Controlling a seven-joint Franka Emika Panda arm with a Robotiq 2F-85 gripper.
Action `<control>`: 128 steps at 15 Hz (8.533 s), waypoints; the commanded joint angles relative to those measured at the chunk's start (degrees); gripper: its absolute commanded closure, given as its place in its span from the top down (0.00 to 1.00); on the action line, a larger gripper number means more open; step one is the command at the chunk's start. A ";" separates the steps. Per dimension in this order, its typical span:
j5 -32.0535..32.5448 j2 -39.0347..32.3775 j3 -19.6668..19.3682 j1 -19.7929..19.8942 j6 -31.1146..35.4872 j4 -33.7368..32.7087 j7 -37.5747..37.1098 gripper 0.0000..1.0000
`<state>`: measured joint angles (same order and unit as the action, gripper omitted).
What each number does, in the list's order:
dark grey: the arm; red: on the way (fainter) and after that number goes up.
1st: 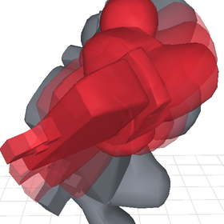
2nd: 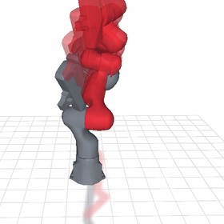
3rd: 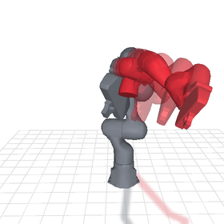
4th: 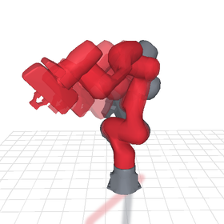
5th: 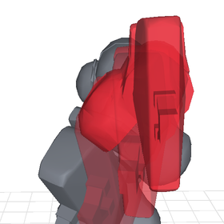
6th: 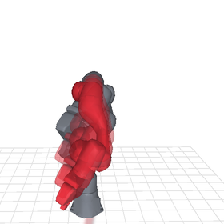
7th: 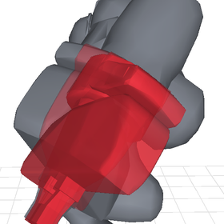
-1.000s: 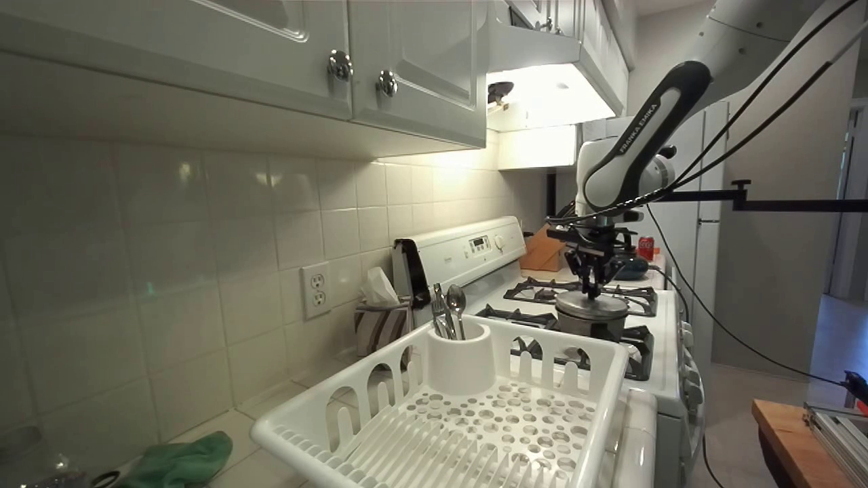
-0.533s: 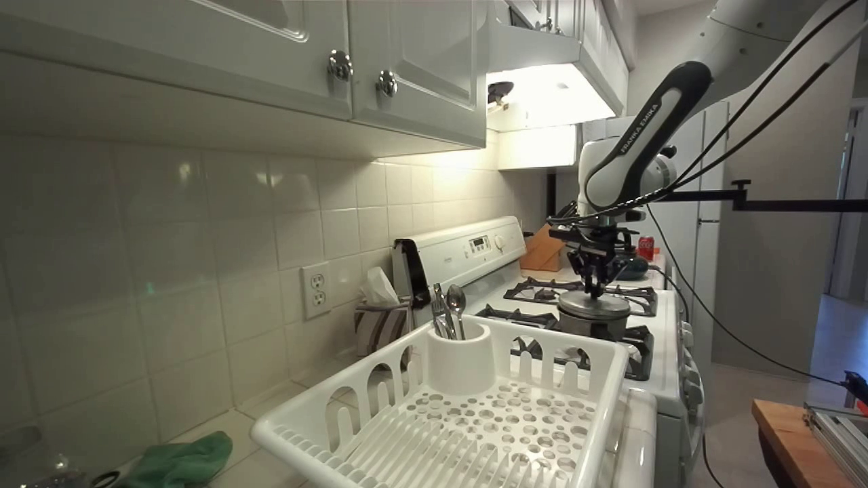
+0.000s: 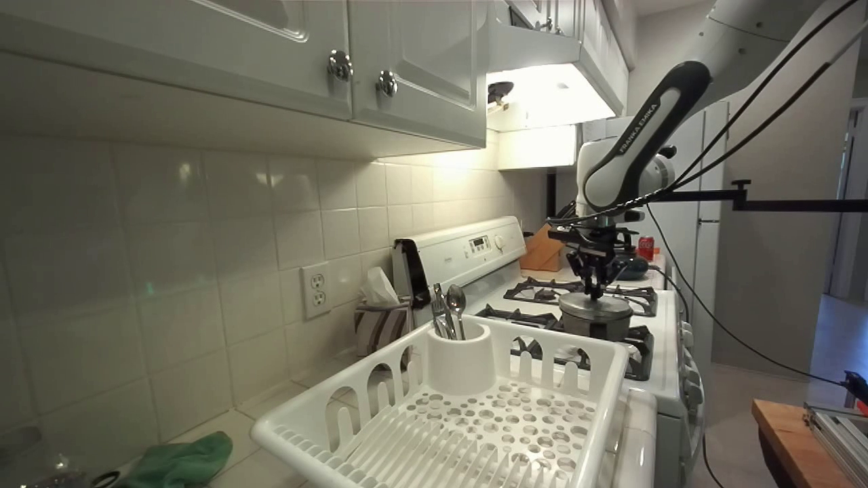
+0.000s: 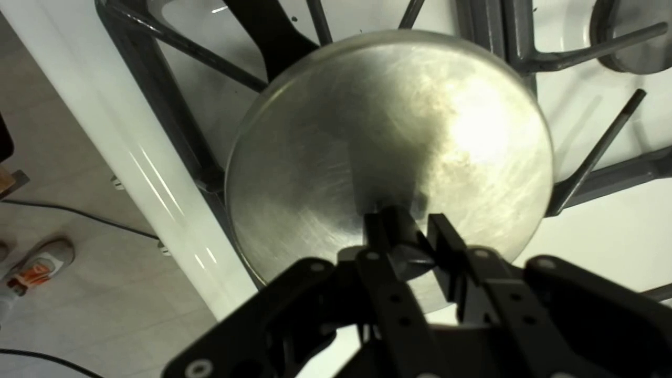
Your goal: Put the lid on the pot
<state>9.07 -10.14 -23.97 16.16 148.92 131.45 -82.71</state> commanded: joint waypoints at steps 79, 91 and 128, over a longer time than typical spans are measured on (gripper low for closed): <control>18.36 0.32 -2.70 -3.91 -4.09 -1.25 -8.71 0.06; 19.59 -0.31 -2.92 -3.86 -2.44 -0.16 -10.40 0.06; 23.88 -0.95 -3.47 -4.32 0.44 0.92 -15.53 0.06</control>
<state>30.13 -11.57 -26.91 12.27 148.06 131.61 -95.35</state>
